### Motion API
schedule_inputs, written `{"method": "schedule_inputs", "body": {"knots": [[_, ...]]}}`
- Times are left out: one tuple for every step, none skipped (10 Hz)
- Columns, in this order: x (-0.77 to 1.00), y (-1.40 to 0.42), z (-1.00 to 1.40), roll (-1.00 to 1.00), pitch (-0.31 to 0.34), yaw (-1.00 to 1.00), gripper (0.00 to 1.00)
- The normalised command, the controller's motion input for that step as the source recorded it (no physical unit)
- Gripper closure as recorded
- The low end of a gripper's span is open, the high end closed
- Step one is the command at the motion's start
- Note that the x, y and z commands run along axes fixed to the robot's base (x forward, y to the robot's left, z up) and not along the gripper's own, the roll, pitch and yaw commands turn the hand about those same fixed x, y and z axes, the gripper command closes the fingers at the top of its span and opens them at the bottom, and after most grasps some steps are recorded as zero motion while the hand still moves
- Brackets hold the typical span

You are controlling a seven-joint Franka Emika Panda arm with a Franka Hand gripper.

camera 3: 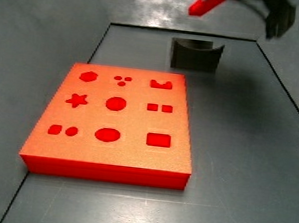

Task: Pick up the arch object. Move up. Place the arch object on the fixture. Regrasp the arch object. Move to above the board. Insert the arch object.
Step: Move to above the board.

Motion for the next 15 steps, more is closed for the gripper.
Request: {"method": "schedule_inputs", "body": {"knots": [[0.11,0.32,0.92,-0.01,-0.02,0.1,1.0],[0.05,0.12,0.61,-0.01,-0.01,0.06,1.0],[0.03,0.06,0.48,-0.01,-0.003,0.04,1.0],[0.01,0.01,0.25,-0.01,0.015,0.02,1.0],[-0.53,-1.0,0.39,-1.0,-0.125,-0.18,1.0],[-0.53,-1.0,0.39,-1.0,-0.129,-0.18,1.0],[-0.57,-1.0,0.42,-1.0,-0.147,-0.19,1.0],[-0.58,-1.0,0.4,-1.0,-0.153,-0.2,1.0],[-0.59,-1.0,0.41,-1.0,-0.145,-0.21,1.0],[-0.6,-1.0,0.41,-1.0,-0.137,-0.22,1.0],[-0.62,-1.0,0.41,-1.0,-0.125,-0.23,1.0],[-0.63,-1.0,0.42,-1.0,-0.121,-0.23,1.0],[-0.65,-1.0,0.42,-1.0,-0.12,-0.24,1.0],[-0.67,-1.0,0.42,-1.0,-0.11,-0.24,1.0],[-0.64,-0.9,0.38,-1.0,-0.114,-0.23,1.0]]}}
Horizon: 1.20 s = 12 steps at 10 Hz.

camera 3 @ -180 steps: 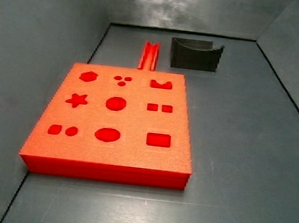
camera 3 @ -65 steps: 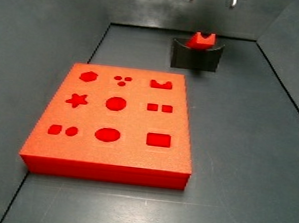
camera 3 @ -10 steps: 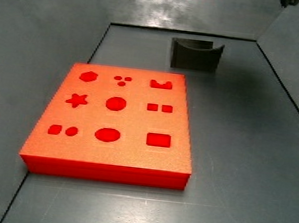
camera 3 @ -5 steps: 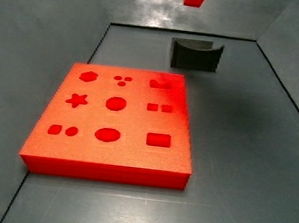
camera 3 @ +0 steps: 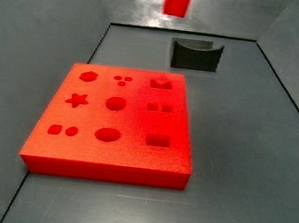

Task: Pick up the arch object. Move up. Place the arch object on the fixture. Regrasp the arch object. Move to above the board. Insert the arch object.
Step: Move to above the board, then insert the arch object.

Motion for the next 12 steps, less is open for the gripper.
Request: {"method": "schedule_inputs", "body": {"knots": [[-0.46,-0.59,0.25,-0.9,-0.105,-0.2,1.0],[-0.25,-0.27,0.11,-0.6,-0.069,-0.12,1.0],[-0.13,-0.12,0.04,-0.41,-0.044,-0.06,1.0],[-0.09,-0.08,0.03,-0.31,-0.027,-0.04,1.0],[-0.03,0.0,0.09,0.0,-0.004,0.0,1.0],[0.0,0.0,-0.01,0.0,-0.017,0.0,1.0],[0.0,0.0,-0.07,-0.02,-0.067,0.0,1.0],[0.2,0.19,-0.46,-0.03,-0.053,0.0,1.0],[0.25,0.47,-0.79,-0.02,-0.094,0.02,1.0],[0.17,0.41,-0.79,-0.04,-0.154,0.0,1.0],[0.11,0.27,-0.57,-0.16,-0.251,0.0,1.0],[0.0,0.21,-0.52,-0.24,-0.236,0.0,1.0]]}}
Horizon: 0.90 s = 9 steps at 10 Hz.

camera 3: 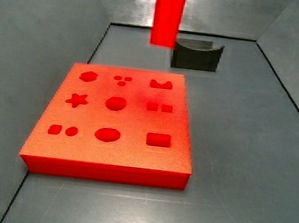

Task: Pick up the arch object. Move up. Place the arch object on the fixture. Regrasp the arch object. Move to above the board. Insert the arch object.
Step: Insert the arch object.

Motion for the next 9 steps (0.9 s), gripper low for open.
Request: {"method": "schedule_inputs", "body": {"knots": [[0.0,0.14,-0.5,-0.27,-0.221,0.0,1.0],[0.0,0.2,-0.53,-0.23,-0.234,0.0,1.0],[0.0,0.1,-0.57,-0.05,-0.22,0.0,1.0],[0.0,0.17,-0.52,-0.04,-0.131,0.0,1.0],[0.08,0.21,-0.49,-0.13,-0.129,0.0,1.0],[0.18,0.18,-0.45,-0.14,-0.091,0.0,1.0],[0.08,0.15,-0.37,-0.08,-0.057,0.0,1.0],[0.05,0.11,-0.31,-0.03,-0.019,0.0,1.0],[0.0,0.01,-0.29,-0.01,-0.04,0.0,1.0]]}}
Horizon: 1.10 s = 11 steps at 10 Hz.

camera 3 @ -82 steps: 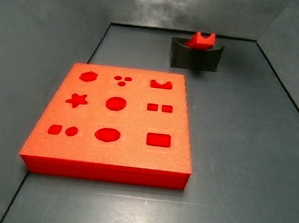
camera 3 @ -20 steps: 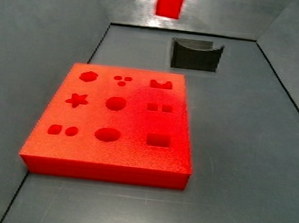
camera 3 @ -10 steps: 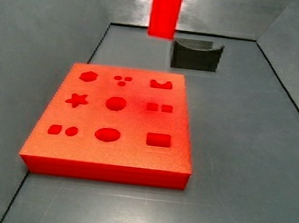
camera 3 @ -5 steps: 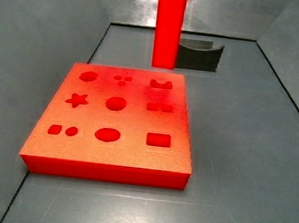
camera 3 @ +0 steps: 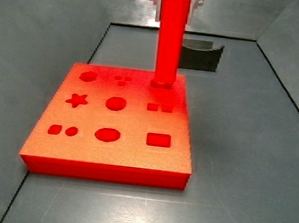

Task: Pick up the arch object. Move up. Place the arch object on the fixture. Regrasp the arch object. Move to above the board. Insert the arch object.
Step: Insert the arch object.

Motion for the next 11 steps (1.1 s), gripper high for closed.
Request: {"method": "schedule_inputs", "body": {"knots": [[0.0,0.0,-0.27,-0.04,-0.051,0.0,1.0],[0.0,0.0,-0.26,-0.05,-0.074,0.0,1.0],[0.0,0.0,-0.29,-0.04,-0.087,0.01,1.0],[0.0,0.0,-0.29,-0.04,-0.06,0.03,1.0],[-0.15,0.0,-0.29,0.0,-0.074,0.0,1.0],[-0.31,0.0,-0.22,0.0,-0.076,0.0,1.0],[-0.33,0.0,-0.21,0.0,-0.127,0.0,1.0],[-0.29,0.0,-0.26,0.0,-0.123,0.0,1.0],[-0.05,0.0,-0.37,0.0,-0.104,0.02,1.0],[-0.01,-0.04,-0.55,0.03,-0.157,0.0,1.0],[0.13,-0.05,-0.61,0.09,-0.064,0.02,1.0]]}}
